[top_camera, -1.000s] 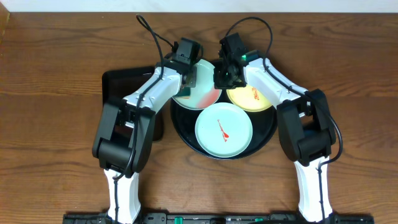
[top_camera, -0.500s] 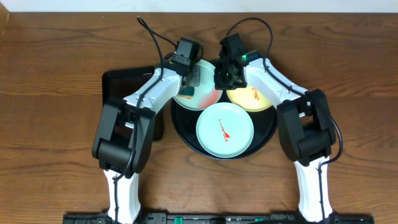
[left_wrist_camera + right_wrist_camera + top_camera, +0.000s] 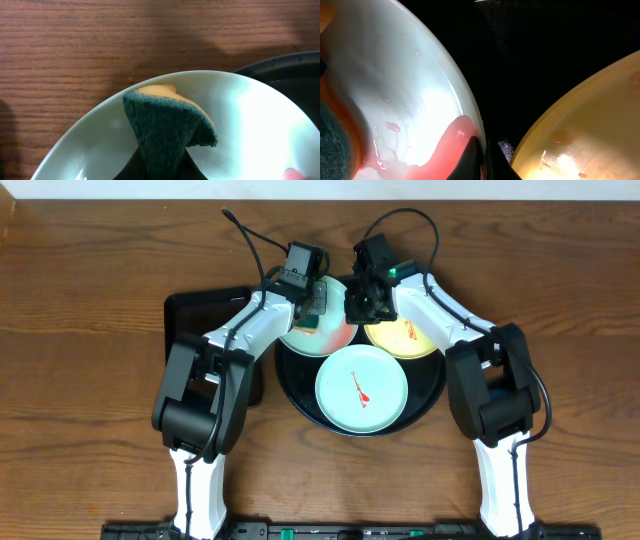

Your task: Clean dirty plates on tray and stack at the side

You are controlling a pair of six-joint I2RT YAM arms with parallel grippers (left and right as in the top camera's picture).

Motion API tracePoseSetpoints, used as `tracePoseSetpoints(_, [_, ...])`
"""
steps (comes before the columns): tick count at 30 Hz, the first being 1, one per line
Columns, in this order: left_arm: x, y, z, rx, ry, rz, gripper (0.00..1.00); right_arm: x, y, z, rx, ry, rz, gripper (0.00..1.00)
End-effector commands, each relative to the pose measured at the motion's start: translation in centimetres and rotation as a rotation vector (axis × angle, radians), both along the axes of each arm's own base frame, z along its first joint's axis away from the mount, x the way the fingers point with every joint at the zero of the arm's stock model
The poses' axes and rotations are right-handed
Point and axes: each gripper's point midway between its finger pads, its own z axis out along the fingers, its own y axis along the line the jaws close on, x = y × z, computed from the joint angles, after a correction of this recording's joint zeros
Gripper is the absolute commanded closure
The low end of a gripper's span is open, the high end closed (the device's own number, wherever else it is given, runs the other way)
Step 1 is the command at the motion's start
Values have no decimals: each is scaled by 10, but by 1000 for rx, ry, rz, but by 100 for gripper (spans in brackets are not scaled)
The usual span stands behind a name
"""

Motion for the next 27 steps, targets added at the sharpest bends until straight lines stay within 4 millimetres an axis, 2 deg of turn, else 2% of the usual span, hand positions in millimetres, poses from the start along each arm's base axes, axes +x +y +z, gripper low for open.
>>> tracePoseSetpoints(1, [-11,0,-28,-5,80,-2,93,-3,-19,-20,-92,13,-14,99])
tracePoseSetpoints(4, [-22,-20,-30,-106,136,-65,93,-3,-19,-20,-92,13,-14,99])
tracePoseSetpoints(6, [-25,-26,-30,-151,153,-56,93,-2,-19,-20,-91,10,-14,99])
tracePoseSetpoints(16, [-25,-29,-29,-259,192,110,93,-2,-19,-20,-90,10,-14,99])
tracePoseSetpoints(19, [-21,-20,-30,-213,162,145,93,-2,-19,-20,-90,10,-15,99])
tracePoseSetpoints(23, [-9,11,-28,-67,81,237,93,-3,-19,-20,-90,11,-14,99])
tracePoseSetpoints(27, [-1,27,-22,58,18,206,93,-3,-19,-20,-91,12,-14,99])
